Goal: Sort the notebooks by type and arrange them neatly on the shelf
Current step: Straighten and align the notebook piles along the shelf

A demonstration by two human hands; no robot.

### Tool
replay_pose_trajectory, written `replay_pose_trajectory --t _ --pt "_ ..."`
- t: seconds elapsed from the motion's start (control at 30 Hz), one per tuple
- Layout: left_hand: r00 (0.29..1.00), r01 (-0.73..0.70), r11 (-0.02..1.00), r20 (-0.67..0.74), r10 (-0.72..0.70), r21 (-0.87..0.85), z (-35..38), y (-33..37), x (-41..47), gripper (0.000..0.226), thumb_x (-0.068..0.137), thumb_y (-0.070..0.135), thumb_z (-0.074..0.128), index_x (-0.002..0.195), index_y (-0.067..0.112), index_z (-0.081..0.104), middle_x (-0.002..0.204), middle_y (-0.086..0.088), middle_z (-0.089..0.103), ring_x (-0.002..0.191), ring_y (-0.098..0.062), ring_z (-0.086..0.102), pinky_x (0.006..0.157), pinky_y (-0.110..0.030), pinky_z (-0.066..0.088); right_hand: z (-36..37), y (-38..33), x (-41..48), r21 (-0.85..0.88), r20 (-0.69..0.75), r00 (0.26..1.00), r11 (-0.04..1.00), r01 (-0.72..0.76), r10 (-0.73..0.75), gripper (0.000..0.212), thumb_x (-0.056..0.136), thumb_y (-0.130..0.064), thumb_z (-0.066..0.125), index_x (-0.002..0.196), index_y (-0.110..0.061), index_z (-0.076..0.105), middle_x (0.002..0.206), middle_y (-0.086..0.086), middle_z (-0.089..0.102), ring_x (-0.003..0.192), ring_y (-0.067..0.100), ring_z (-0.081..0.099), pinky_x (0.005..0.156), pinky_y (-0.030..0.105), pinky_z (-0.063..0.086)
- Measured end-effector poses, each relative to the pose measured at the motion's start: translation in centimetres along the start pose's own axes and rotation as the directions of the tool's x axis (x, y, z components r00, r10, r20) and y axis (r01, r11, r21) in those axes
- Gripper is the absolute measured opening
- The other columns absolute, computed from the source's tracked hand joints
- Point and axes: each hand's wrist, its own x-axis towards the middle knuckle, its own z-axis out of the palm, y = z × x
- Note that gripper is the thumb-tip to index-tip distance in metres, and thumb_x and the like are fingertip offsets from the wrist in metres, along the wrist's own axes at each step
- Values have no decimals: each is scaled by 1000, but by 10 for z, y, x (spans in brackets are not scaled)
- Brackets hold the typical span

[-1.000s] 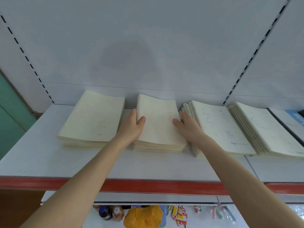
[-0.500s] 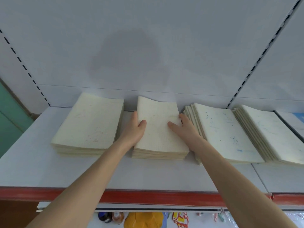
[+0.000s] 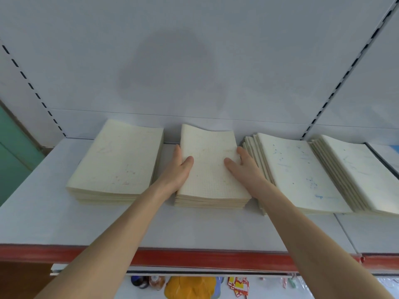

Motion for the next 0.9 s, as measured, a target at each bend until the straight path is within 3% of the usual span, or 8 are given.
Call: replay_pose_trajectory --t 0.07,0.17,0.33,0.47,0.63,0.7,0.8,0.9 --pt "1000 -16 1000 -5 16 2 0 0 1 67 98 30 37 150 17 -3 154 -1 22 139 -18 26 114 -40 24 0 1 1 27 7 1000 1000 -9 9 50 96 -22 46 143 -15 27 110 -9 48 88 6 49 77 22 40" --pt "999 -35 999 -10 35 -25 -1 -3 1 64 97 28 39 150 21 3 155 0 20 140 -17 25 114 -42 24 0 3 5 51 -12 1000 998 -23 24 37 95 -20 47 130 -12 42 110 -2 57 85 10 56 64 21 45" --pt "999 -34 998 -11 33 -51 -4 -5 0 60 96 28 39 149 24 12 153 1 24 139 -16 27 114 -42 24 2 0 6 34 2 1000 999 -29 29 41 94 -19 48 134 -14 40 117 1 57 103 20 58 81 31 48" --pt "999 -18 1000 36 17 13 -5 -1 -3 64 94 33 36 149 25 7 154 1 22 138 -17 27 113 -42 25 2 -2 4 -22 29 999 999 -28 29 46 97 -20 44 140 -14 29 119 0 48 99 15 49 82 28 42" --pt "1000 16 1000 9 -16 0 -7 10 -20 64 99 36 35 149 19 -2 155 9 12 141 -10 18 116 -32 16 1 2 -1 42 -4 998 997 -59 59 42 95 -25 46 135 -14 37 124 3 53 103 20 56 89 36 49" --pt "1000 3 999 31 -1 -43 -8 8 -36 60 99 33 36 149 19 6 149 16 22 136 -5 25 112 -25 19 -1 10 -7 74 5 995 992 -100 100 41 93 -28 47 131 -14 40 124 3 54 107 22 57 93 43 50" --pt "998 21 985 63 -10 -170 -7 -2 -53 55 100 28 37 149 24 11 143 18 29 133 -4 29 111 -28 22 0 21 -24 98 53 993 989 -113 108 27 95 -25 44 122 -18 45 116 -1 57 104 18 57 89 37 49" --pt "998 4 986 61 6 -168 -4 -5 -56 48 101 21 33 146 26 21 145 12 36 132 -8 35 112 -32 25 4 24 -31 115 49 995 989 -94 89 38 98 -23 39 135 -18 35 124 -5 49 112 18 50 97 36 43"
